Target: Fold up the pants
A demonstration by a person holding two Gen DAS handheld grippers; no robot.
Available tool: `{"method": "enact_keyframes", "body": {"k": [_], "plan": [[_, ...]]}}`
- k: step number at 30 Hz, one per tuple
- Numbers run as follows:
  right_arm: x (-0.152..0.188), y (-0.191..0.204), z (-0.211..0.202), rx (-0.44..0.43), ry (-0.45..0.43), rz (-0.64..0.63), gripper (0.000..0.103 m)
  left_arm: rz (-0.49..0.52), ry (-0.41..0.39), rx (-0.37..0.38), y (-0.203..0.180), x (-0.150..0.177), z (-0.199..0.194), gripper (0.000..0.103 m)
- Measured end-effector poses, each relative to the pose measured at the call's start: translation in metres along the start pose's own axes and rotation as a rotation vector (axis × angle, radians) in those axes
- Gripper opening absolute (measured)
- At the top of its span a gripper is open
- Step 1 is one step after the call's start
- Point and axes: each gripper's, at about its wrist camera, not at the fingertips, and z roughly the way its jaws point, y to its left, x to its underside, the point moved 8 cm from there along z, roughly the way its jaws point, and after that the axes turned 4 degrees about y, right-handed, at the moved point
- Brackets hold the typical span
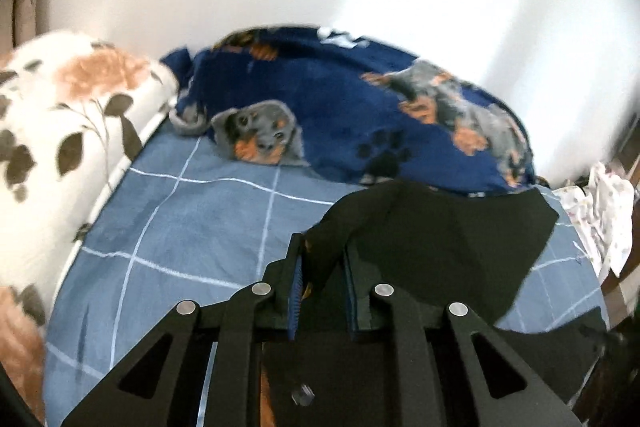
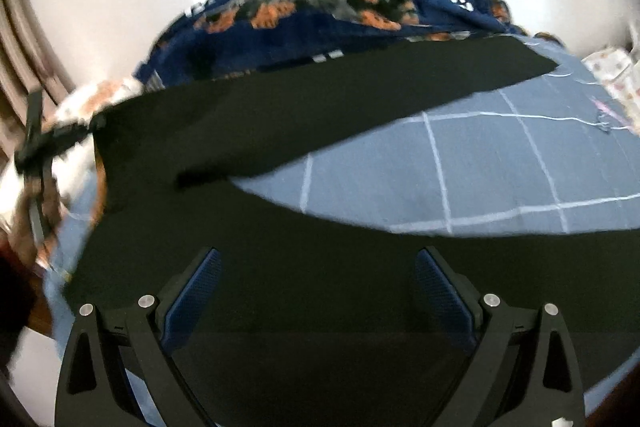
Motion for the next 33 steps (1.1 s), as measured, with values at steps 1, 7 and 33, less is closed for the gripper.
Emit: {"method": "enact_keyframes", "body": {"k": [1,7,33], "plan": [[-0.011,-0.001,0.002,-0.056,0.0,0.044,0.097,0.006,-0.009,0.007,-0.007,0.005,-0.01,0.015],[-0.072,-0.004,0.029,-0.335,0.04,0.293,0.097,0.028,-0.06,0.003,-0.034,0.043,-0.057,0.015],[-0.131,-0.028,0.116,-0.399,0.147,0.462,0.005,-0.268,0.065,-0.011,0.007,0.132,-0.079,0.015]]}}
